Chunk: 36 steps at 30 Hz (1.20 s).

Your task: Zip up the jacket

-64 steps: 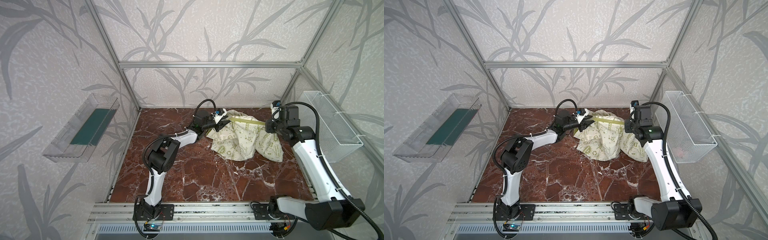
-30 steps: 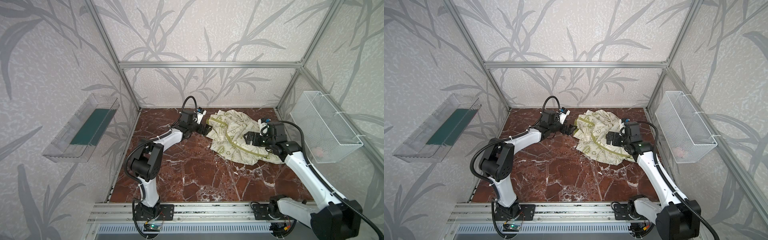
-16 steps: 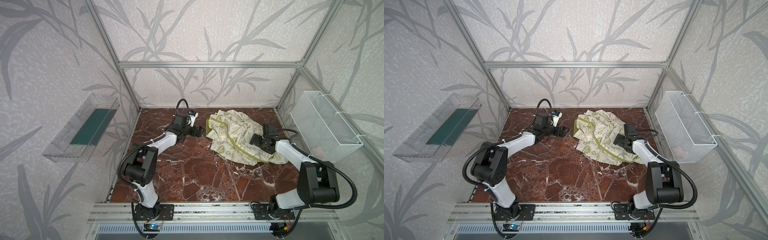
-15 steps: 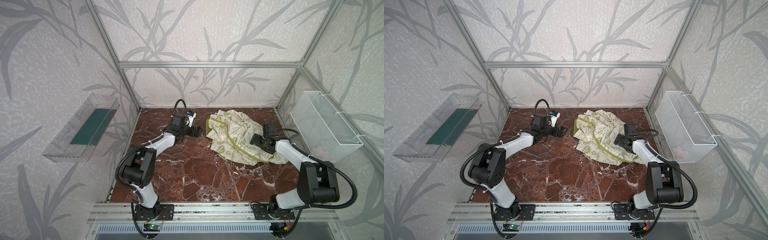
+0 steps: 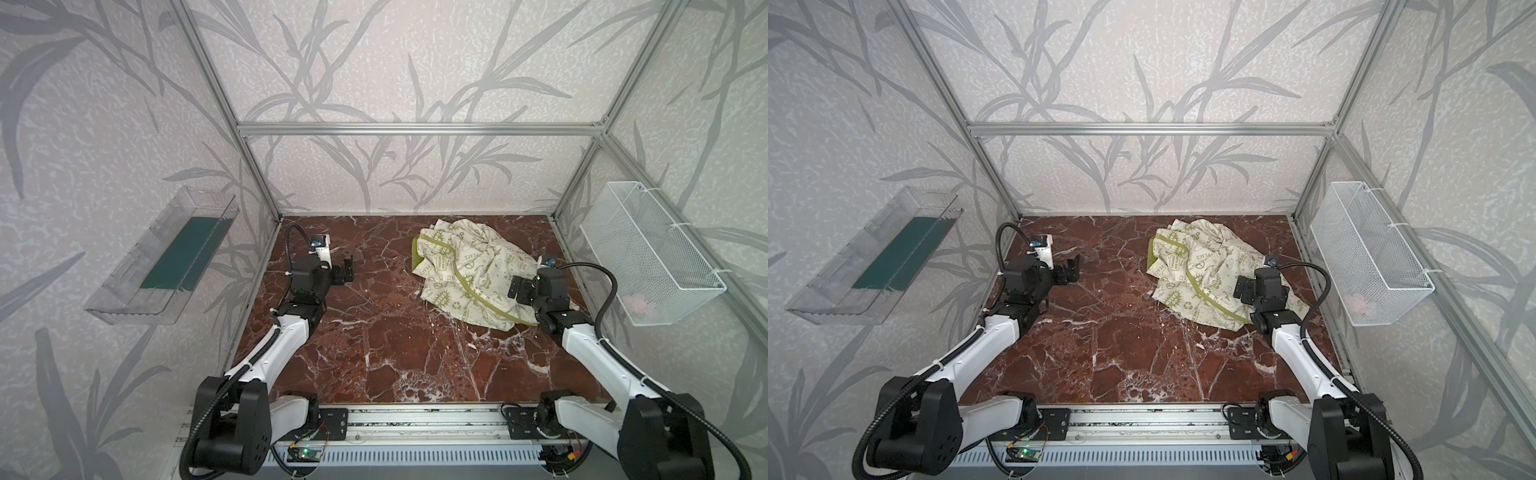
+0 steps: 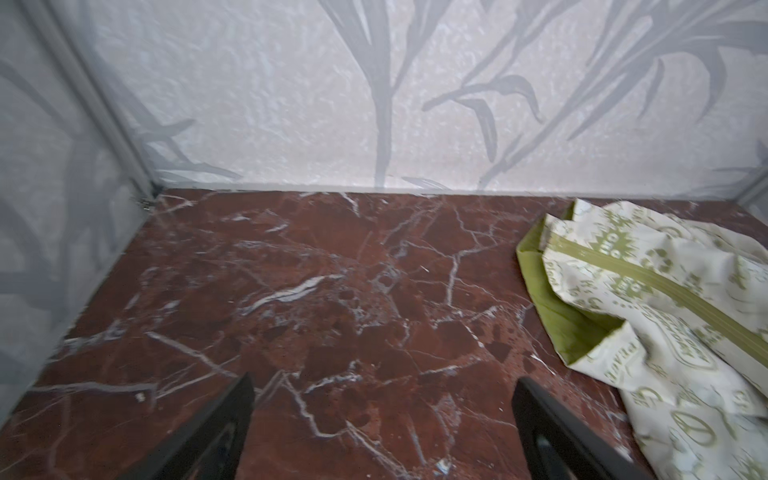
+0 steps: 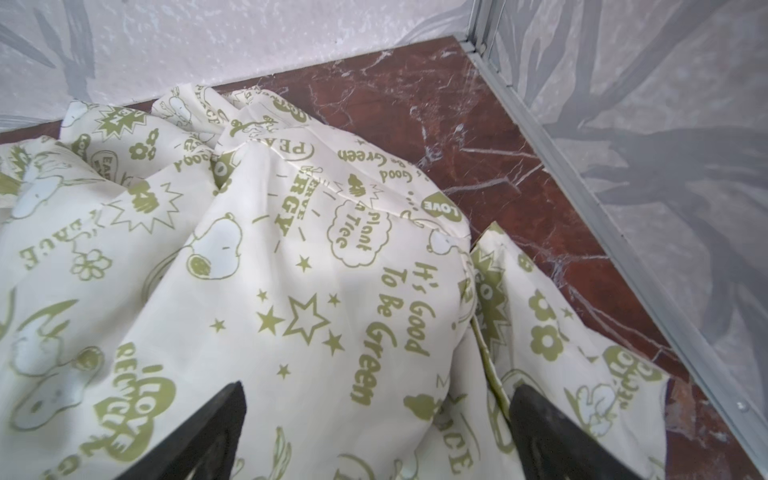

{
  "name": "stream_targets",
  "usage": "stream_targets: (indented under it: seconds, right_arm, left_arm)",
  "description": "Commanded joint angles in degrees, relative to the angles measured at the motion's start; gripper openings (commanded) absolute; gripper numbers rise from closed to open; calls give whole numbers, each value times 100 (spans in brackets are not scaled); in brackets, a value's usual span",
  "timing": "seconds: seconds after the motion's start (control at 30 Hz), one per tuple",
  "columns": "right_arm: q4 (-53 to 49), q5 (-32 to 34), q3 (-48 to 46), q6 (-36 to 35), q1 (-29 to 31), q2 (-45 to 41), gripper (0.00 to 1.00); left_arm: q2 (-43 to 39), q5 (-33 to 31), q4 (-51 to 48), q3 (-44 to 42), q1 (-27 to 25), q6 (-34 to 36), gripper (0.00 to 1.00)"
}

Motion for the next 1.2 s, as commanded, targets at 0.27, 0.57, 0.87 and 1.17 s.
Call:
stream_targets:
  seconds: [0.27, 0.57, 0.87, 1.17]
  right_arm:
    - [3033, 290, -591, -914, 83, 1255, 99]
    - [4659, -78, -1046, -1202, 116, 1953, 99]
    - [5405, -562, -1121, -1475, 162, 2549, 99]
    - [4965, -375, -869, -1364, 162, 2577, 99]
  left_arm:
    - [-66, -1391, 1888, -1446, 130, 314, 99]
    - [481, -1206, 1737, -1390, 166, 676, 99]
    - [2346, -1402, 4460, -1794, 211, 767, 99]
    - [2407, -1890, 4046, -1556, 229, 545, 99]
